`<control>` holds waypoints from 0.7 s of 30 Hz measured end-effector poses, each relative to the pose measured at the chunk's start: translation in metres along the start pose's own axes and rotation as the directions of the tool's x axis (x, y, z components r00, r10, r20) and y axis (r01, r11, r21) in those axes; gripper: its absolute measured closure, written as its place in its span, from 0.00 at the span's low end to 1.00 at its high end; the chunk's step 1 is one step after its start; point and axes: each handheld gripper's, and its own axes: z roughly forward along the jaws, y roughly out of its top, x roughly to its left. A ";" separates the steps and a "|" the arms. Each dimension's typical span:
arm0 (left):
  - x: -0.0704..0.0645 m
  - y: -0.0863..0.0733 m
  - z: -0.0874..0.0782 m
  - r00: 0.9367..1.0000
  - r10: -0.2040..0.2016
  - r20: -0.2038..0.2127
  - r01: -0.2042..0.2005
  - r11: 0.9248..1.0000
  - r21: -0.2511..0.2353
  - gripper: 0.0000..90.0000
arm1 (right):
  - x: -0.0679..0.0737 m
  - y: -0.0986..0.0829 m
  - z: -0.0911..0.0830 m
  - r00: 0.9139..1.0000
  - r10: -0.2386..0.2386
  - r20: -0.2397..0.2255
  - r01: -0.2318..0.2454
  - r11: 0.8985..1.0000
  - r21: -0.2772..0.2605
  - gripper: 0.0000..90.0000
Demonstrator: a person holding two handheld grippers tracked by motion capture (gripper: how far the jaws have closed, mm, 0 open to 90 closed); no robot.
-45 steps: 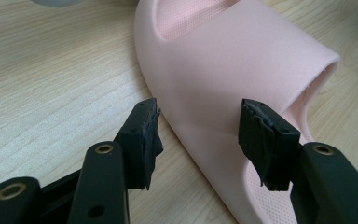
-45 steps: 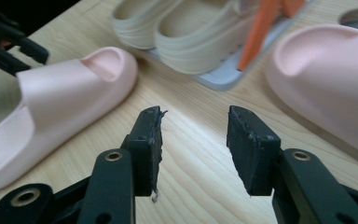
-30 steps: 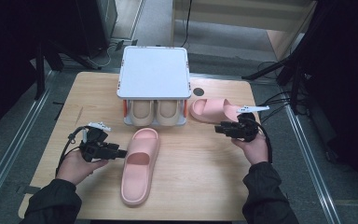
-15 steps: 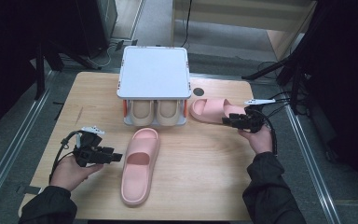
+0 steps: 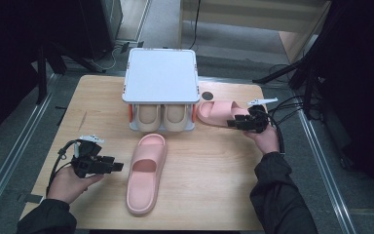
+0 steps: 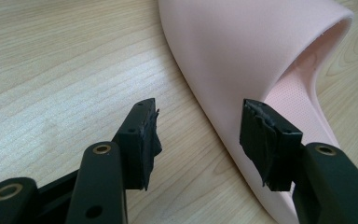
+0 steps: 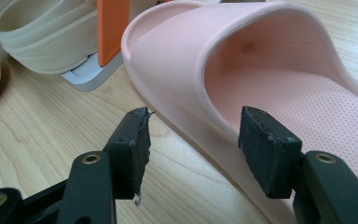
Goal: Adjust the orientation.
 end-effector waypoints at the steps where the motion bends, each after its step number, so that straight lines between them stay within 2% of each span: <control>1: 0.000 0.000 0.000 1.000 0.000 0.000 0.000 1.000 0.000 0.51 | 0.001 0.000 0.000 1.000 -0.004 0.001 0.004 1.000 0.004 0.48; 9: 0.000 0.001 0.002 1.000 0.004 0.004 -0.004 1.000 0.005 0.51 | 0.001 0.002 0.001 1.000 -0.012 0.005 0.012 1.000 -0.003 0.44; 12: 0.000 0.002 0.003 1.000 0.004 0.004 -0.004 1.000 0.016 0.51 | 0.000 0.004 0.003 1.000 -0.007 0.002 0.008 1.000 -0.021 0.42; 14: 0.000 0.002 0.004 1.000 0.005 0.003 -0.005 1.000 0.016 0.51 | -0.001 0.005 0.004 1.000 -0.005 0.014 0.005 1.000 -0.026 0.41; 18: 0.000 0.001 0.004 1.000 0.005 0.001 -0.005 1.000 0.019 0.51 | 0.001 0.009 0.010 1.000 -0.018 0.023 0.018 1.000 -0.010 0.39; 21: 0.001 0.001 0.004 1.000 0.003 0.001 -0.003 1.000 0.020 0.51 | 0.003 0.009 0.019 0.999 -0.026 0.041 0.024 0.999 0.039 0.47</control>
